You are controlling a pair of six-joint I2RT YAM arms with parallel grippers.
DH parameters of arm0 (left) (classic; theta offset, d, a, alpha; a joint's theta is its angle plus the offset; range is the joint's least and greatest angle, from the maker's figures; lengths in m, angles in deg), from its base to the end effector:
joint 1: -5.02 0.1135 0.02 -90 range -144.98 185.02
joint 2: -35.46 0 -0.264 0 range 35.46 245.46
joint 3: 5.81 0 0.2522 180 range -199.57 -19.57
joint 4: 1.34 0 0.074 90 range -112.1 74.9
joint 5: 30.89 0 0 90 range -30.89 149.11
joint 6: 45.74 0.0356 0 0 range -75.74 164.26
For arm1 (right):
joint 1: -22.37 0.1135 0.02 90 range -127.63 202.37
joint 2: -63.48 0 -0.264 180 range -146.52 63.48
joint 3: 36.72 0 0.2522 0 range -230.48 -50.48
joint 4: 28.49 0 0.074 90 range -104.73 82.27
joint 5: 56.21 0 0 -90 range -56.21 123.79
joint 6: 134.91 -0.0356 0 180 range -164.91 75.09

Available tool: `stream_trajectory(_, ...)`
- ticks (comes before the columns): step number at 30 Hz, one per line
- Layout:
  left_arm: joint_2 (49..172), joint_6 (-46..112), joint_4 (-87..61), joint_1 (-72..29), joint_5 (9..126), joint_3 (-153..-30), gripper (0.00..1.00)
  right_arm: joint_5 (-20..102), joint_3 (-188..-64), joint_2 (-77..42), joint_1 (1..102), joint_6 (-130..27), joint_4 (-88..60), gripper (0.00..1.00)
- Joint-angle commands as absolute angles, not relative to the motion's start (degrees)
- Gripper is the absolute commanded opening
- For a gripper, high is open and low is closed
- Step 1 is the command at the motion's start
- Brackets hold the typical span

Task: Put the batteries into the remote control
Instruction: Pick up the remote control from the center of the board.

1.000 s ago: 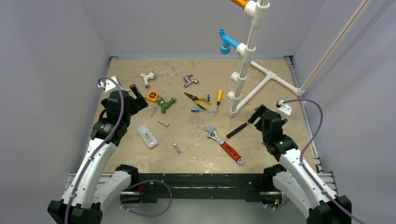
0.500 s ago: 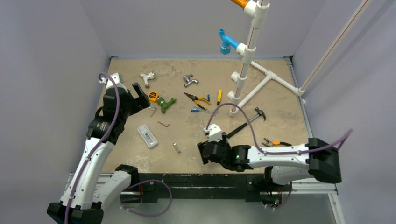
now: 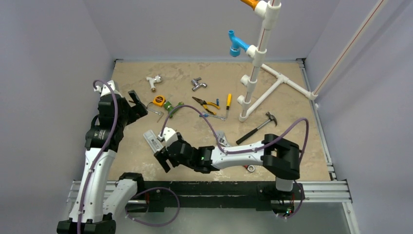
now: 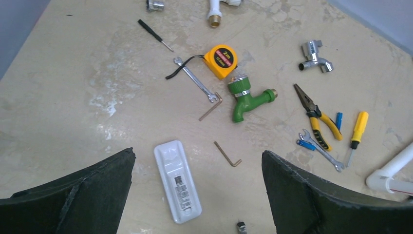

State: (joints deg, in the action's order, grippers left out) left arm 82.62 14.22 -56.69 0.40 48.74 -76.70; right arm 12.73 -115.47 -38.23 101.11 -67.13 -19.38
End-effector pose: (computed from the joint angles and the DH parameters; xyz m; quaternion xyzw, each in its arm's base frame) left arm 0.1642 -0.0068 0.3514 -0.2343 0.8384 -0.0694 0.4872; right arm 0.0900 0.3865 0.2167 -0.3293 0.7996 0.2655 0.4263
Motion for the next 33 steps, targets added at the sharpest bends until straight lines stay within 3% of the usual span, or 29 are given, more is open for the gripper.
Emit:
stream_trajectory(1,81.8,18.2,-58.9,4.1,50.6,-77.9,0.99,20.1,-123.1,-44.6,99.6,-65.2,-23.4,0.84)
stream_trajectory(8,81.6,19.5,-58.0,5.0,50.8,-76.8,0.99,22.7,-129.6,-52.8,96.3,-67.4,-23.6,0.84)
stream_trajectory(19,82.3,19.0,-56.7,7.0,53.1,-76.0,0.99,17.0,-137.3,-61.3,96.2,-66.5,-20.2,0.8)
stream_trajectory(29,82.2,18.9,-56.7,7.6,52.9,-75.9,0.99,7.7,-138.6,-65.5,96.5,-67.2,-13.8,0.61)
stream_trajectory(33,82.4,18.6,-56.7,8.0,53.0,-75.9,0.99,5.2,-139.1,-66.8,97.0,-66.3,-11.4,0.61)
